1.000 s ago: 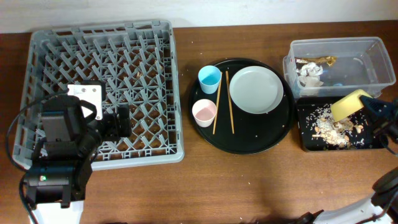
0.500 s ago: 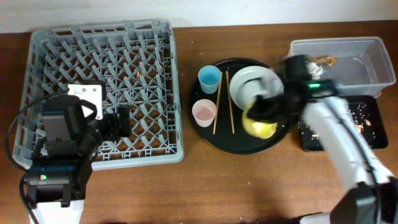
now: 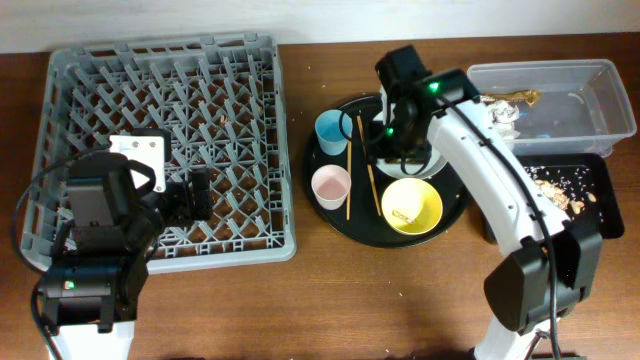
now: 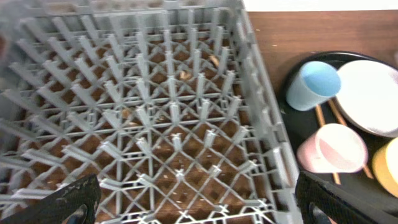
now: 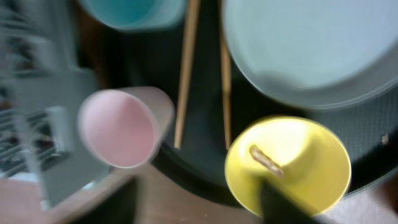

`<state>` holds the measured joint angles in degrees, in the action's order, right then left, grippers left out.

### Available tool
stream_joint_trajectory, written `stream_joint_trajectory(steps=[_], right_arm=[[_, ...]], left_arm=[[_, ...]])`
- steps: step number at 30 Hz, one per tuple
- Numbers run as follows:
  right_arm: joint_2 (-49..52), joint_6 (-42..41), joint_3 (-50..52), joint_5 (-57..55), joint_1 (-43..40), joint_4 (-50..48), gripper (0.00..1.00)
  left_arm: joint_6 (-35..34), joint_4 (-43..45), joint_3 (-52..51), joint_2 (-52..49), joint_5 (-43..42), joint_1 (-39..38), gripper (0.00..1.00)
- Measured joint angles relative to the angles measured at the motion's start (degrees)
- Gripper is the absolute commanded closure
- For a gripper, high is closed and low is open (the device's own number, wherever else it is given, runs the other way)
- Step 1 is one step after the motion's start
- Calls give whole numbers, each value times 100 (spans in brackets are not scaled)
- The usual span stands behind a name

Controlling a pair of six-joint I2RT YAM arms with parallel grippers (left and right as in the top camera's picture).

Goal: Sort waste into correct bins and load items into the dishwasher rack

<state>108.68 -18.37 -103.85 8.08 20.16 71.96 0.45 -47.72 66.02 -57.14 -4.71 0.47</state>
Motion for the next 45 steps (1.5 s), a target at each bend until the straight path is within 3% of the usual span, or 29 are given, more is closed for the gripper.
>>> stream_joint_trajectory(steps=[3,5,7,9,10,11,12,13,14,16,19,23,26,29,32,34,35,36,37,39,43,45], right_arm=[[122,83,-175,203,199,-275,31],[844,92,-173,243,533,-365,43],[1322,98,-173,258,608,-271,51],[1504,109,-173,256,610,-223,68],[1504,101,-173,240,610,-210,96],[1506,131,-173,219,610,-203,96],[1506,107,-173,197,610,-195,96],[1506,103,-173,190,608,-192,96],[1504,105,-173,216,601,-138,96],[1257,282,-179,831,363,-33,96],[-157,743,-289,2479,-511,-195,96],[-348,1683,17,4819,-984,-988,96],[-334,1926,380,5547,-756,-1661,96],[-166,2004,382,5731,-295,-1766,96],[216,1954,402,5851,-59,-2065,96],[256,1836,404,5928,-57,-2151,96],[264,1823,407,5949,-57,-2153,91],[264,1814,407,5969,-57,-2159,73],[267,1790,407,5954,-57,-2177,59],[280,1738,407,5934,-57,-2186,46],[260,1419,409,5324,-345,-2151,37],[92,1261,409,4214,-756,-1878,32]], left_arm=[[0,129,0,0,-841,0,3],[0,142,0,-9,-1403,0,11],[22,-72,31,-192,-1547,-2,11],[17,-190,31,-693,-1589,-2,26],[-39,-199,31,-927,-1593,0,32],[-144,-201,31,-1150,-1596,-2,32],[-291,-201,31,-1344,-1611,-2,29],[-461,-197,31,-1556,-1613,-2,17],[-551,-170,31,-1620,-1613,-2,14],[-756,-26,31,-1633,-1886,0,2],[-1040,955,26,-1753,-3816,0,1],[-1362,2315,61,-3147,-7082,-2,1],[-1379,2356,57,-3576,-8126,-2,1],[-1403,2391,57,-3576,-8448,-2,17],[-1493,2400,57,-3576,-8446,0,27],[-1508,2400,57,-3576,-8450,9,43],[-1510,2400,57,-3576,-8450,11,55],[-1510,2402,57,-3576,-8448,15,59],[-1510,2463,57,-3576,-8467,15,59],[-1513,2533,57,-3576,-8465,13,61],[-2192,4000,11,-3578,-8341,131,62],[-2767,4677,7,-3565,-8102,382,62]])
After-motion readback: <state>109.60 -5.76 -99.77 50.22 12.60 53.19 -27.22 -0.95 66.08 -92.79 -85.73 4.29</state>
